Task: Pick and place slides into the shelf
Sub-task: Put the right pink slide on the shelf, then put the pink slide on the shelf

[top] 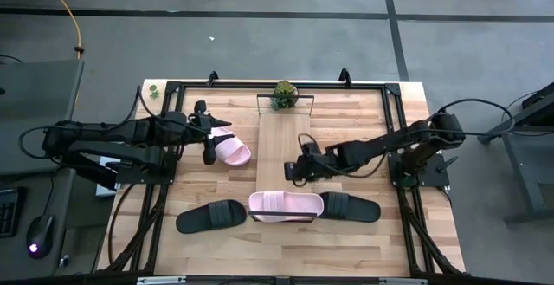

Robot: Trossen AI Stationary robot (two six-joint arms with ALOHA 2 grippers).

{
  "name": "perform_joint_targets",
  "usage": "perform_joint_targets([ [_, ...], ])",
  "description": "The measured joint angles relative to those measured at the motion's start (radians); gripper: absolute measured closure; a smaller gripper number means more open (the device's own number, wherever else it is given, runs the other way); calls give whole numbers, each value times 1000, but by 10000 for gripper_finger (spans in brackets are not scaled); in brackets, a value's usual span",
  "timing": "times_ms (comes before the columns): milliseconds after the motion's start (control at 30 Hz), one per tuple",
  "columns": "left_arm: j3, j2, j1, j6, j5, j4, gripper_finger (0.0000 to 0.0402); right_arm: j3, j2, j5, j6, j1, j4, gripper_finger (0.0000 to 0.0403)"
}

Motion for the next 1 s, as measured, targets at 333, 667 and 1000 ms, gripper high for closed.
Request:
perform_joint_targets([
  [333,0,-52,0,-30,1,-36,245,0,0,76,-372,-107,99,279],
  [667,0,-64,0,-82,4,-73,245,0,1,209,-681,-149,109,279],
  [1000,0,-65,0,-81,2,-40,245,-1,1,210,-768,-154,134,279],
])
